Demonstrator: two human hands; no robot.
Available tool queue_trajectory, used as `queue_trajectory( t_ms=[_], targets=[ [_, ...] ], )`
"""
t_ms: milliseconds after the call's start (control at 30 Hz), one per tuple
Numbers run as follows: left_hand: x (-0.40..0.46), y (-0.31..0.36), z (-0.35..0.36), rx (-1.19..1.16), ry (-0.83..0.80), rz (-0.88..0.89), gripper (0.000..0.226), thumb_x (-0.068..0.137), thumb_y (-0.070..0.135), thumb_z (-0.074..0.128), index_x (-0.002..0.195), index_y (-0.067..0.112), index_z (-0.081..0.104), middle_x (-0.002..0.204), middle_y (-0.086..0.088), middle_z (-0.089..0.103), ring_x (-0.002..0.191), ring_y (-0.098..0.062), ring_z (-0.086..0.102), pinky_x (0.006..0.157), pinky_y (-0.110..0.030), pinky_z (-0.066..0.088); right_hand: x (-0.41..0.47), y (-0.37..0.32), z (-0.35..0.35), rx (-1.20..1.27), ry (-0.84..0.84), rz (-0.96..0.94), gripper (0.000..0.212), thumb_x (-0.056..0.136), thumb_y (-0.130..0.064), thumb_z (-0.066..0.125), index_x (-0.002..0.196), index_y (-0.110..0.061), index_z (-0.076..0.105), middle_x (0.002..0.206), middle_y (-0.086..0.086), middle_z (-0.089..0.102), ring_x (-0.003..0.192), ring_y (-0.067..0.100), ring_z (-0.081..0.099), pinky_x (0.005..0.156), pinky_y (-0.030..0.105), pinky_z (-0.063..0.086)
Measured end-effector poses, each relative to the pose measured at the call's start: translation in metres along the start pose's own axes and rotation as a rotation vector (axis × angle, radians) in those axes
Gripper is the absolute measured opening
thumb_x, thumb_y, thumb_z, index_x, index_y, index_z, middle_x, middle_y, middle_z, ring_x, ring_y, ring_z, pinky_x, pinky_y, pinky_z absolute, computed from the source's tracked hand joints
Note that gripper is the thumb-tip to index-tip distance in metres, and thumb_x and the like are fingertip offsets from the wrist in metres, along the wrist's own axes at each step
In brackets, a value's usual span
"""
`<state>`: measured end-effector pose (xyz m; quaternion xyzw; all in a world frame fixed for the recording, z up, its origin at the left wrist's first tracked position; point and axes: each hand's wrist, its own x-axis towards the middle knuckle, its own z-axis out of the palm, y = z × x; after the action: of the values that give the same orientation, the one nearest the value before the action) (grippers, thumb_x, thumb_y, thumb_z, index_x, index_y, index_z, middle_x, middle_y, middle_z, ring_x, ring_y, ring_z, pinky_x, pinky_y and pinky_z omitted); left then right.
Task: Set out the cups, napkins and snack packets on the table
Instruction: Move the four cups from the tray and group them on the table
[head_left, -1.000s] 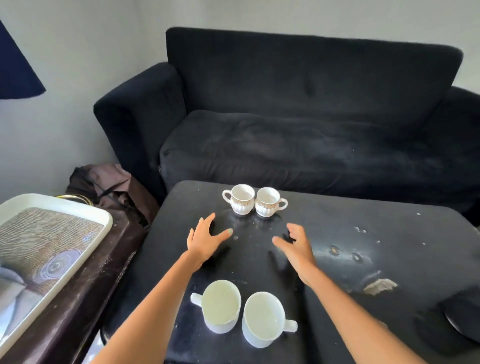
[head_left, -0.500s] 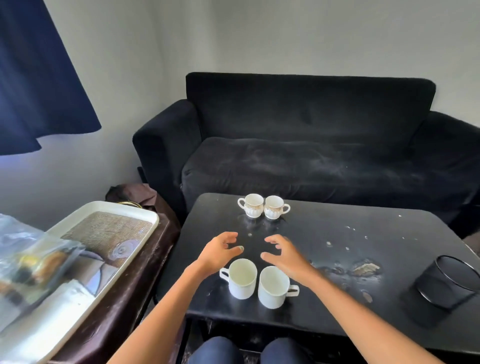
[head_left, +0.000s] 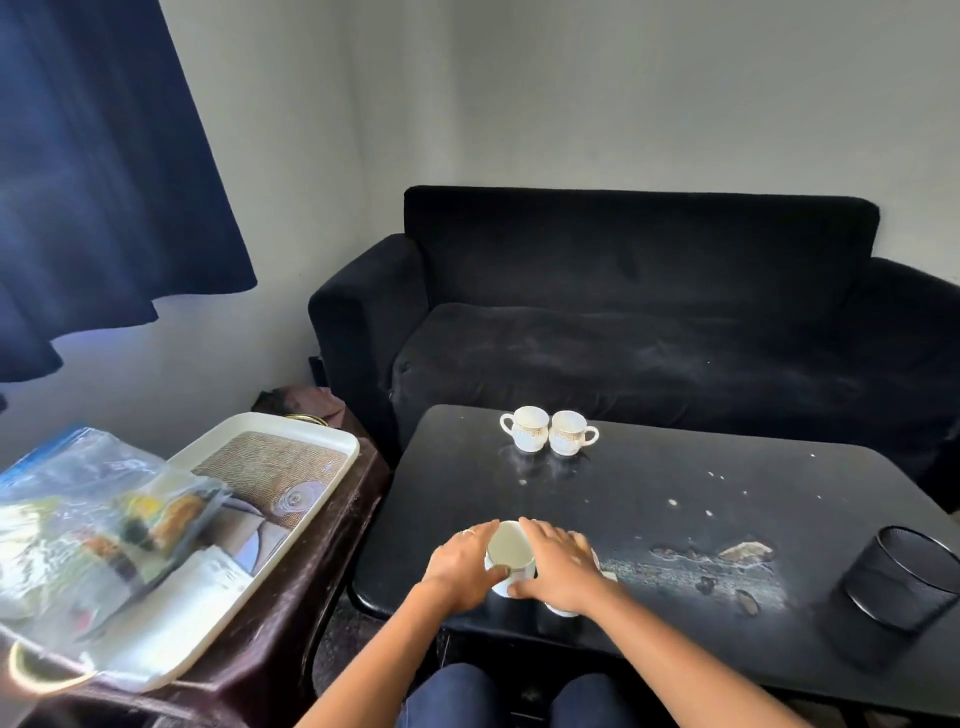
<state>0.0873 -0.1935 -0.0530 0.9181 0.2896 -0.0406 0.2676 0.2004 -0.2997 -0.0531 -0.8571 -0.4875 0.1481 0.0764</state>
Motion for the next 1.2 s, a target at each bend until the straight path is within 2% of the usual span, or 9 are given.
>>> queue_trajectory(
  t_ms=[167, 367, 600, 833, 1200],
  targets=[
    [0.004, -0.004, 0.005, 0.1, 0.053, 0.013, 0.071, 0.093, 0.049, 0.05, 0.152, 0.021, 0.02, 0.15, 0.0, 0.041, 0.135, -0.017, 0.04, 0.112, -0.032, 0.027, 0.004, -0.001, 0.006, -0.037, 0.147, 0.021, 0.084, 0.081, -0.053, 0.059, 0.147, -0.017, 0.021, 0.143, 0.0, 0.044, 0.135, 0.016, 0.035, 0.107, 0.034, 0.02],
    [0.012, -0.011, 0.008, 0.19, 0.081, 0.033, 0.071, 0.094, 0.054, 0.044, 0.152, 0.023, 0.018, 0.149, 0.004, 0.041, 0.138, -0.014, 0.035, 0.114, -0.032, 0.019, 0.012, 0.002, 0.005, -0.034, 0.13, 0.016, 0.085, 0.08, -0.052, 0.062, 0.147, -0.017, 0.023, 0.144, -0.001, 0.04, 0.136, 0.017, 0.03, 0.109, 0.033, 0.02],
    [0.027, -0.015, 0.009, 0.2, 0.071, 0.049, 0.068, 0.098, 0.05, 0.037, 0.153, 0.021, 0.01, 0.152, 0.004, 0.036, 0.142, -0.013, 0.029, 0.116, -0.034, 0.02, 0.028, 0.004, 0.001, -0.039, 0.12, 0.031, 0.072, 0.078, -0.052, 0.064, 0.138, -0.019, 0.039, 0.133, 0.0, 0.048, 0.129, 0.021, 0.037, 0.106, 0.033, 0.025],
    [0.046, -0.018, 0.014, 0.129, 0.07, 0.05, 0.063, 0.102, 0.045, 0.029, 0.153, 0.023, 0.0, 0.16, 0.006, 0.018, 0.149, -0.015, 0.006, 0.12, -0.036, 0.006, 0.05, 0.011, -0.006, 0.042, 0.118, 0.058, 0.072, 0.075, -0.047, 0.068, 0.136, -0.021, 0.041, 0.132, -0.001, 0.049, 0.13, 0.019, 0.038, 0.107, 0.032, 0.024],
    [0.095, -0.015, 0.002, 0.115, 0.036, 0.071, 0.061, 0.104, 0.038, 0.025, 0.153, 0.023, -0.007, 0.162, 0.008, 0.0, 0.149, -0.019, -0.002, 0.12, -0.041, 0.002, 0.094, 0.027, -0.014, 0.065, 0.169, 0.107, 0.068, 0.076, -0.044, 0.07, 0.134, -0.019, 0.044, 0.133, 0.002, 0.052, 0.127, 0.022, 0.045, 0.103, 0.033, 0.029]
  ],
)
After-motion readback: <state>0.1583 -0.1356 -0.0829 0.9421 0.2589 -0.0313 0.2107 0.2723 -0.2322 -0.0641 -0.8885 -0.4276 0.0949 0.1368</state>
